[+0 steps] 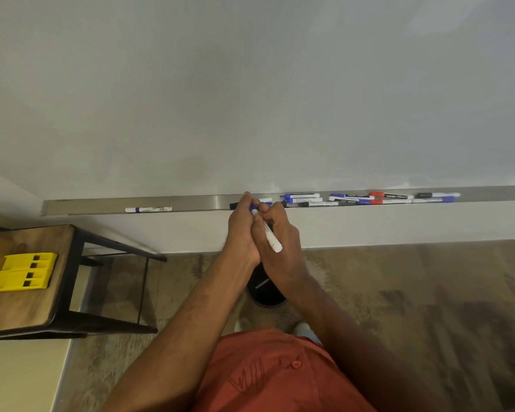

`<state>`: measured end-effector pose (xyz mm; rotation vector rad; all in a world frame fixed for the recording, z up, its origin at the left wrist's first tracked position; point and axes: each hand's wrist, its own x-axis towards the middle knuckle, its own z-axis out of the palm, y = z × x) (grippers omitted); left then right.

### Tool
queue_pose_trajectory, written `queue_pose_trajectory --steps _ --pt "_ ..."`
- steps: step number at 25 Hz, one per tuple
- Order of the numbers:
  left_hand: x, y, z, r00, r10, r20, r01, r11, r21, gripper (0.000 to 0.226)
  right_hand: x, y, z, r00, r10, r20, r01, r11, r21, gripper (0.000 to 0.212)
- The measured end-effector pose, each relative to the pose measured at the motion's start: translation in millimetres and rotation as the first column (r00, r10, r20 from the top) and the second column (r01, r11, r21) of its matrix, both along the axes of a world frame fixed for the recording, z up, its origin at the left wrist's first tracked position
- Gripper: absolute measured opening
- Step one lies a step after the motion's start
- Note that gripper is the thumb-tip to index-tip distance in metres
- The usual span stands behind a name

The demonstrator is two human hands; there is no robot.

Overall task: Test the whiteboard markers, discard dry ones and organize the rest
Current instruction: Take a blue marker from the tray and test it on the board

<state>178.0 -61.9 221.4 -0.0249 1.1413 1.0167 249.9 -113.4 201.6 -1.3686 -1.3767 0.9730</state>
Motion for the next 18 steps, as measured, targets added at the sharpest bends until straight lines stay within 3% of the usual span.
queue_pose_trajectory --steps 4,6,11,15,18 --pt "15.9 7.5 11.1 0.999 0.03 -0.038 -0.03 0.999 0.014 0.041 18.9 3.2 11.2 0.996 0.08 0.051 -0.08 0.997 0.004 0.01" --pt "23.7 9.1 20.0 1.0 0.008 0.021 -0.009 0.999 0.049 0.043 30.9 7.9 18.1 0.997 0.057 0.043 -0.057 0.998 -0.005 0.013" --pt "32.7 21.2 41.7 0.994 -0.091 0.065 0.069 0.957 0.282 0.049 53.6 21.0 46.9 0.997 -0.051 -0.06 0.06 0.985 0.159 0.007" --pt "33.6 45.7 76.1 0.991 0.014 -0.132 0.052 0.873 0.485 0.049 71.7 42.1 93.9 0.991 -0.059 -0.124 0.103 0.916 0.387 0.01" --pt "32.5 71.0 124.4 0.935 0.169 -0.311 0.086 0.744 0.663 0.047 85.7 72.7 141.4 0.984 -0.075 -0.16 0.146 0.855 0.498 0.009"
